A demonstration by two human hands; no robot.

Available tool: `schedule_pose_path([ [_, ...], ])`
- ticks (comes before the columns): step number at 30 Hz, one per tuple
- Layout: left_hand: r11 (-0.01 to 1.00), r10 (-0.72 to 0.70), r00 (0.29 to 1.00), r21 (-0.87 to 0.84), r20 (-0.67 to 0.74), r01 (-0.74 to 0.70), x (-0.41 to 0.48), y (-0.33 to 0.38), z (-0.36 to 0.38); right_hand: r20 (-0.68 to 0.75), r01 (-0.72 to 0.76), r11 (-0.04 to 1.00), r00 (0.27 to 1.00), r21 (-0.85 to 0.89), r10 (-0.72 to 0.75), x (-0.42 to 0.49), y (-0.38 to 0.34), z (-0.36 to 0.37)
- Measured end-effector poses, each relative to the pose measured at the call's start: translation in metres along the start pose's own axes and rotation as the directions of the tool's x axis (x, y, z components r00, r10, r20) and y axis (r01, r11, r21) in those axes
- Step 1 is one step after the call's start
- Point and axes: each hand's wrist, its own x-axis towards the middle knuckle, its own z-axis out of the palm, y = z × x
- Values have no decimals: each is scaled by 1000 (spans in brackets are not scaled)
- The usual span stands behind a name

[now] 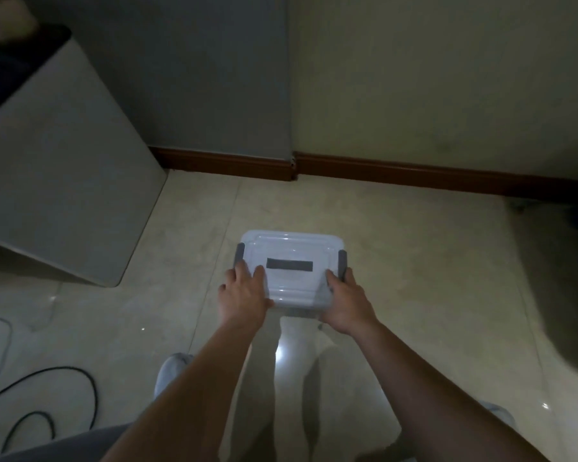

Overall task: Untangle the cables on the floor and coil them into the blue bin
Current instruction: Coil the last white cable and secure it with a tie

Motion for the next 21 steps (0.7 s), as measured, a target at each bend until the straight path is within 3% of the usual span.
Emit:
schedule_pose_path([
  [4, 999, -45, 997, 29, -56, 46, 33, -34, -10, 6, 19, 998, 1000, -52, -19, 41, -48, 6],
  [8, 997, -57, 996, 38, -74, 60, 78, -70, -20, -86, 28, 993, 996, -113, -37, 88, -96, 11],
  [21, 990, -28, 978, 128, -207, 55, 227, -143, -35, -161, 61, 989, 984, -134, -82, 218, -199, -19],
])
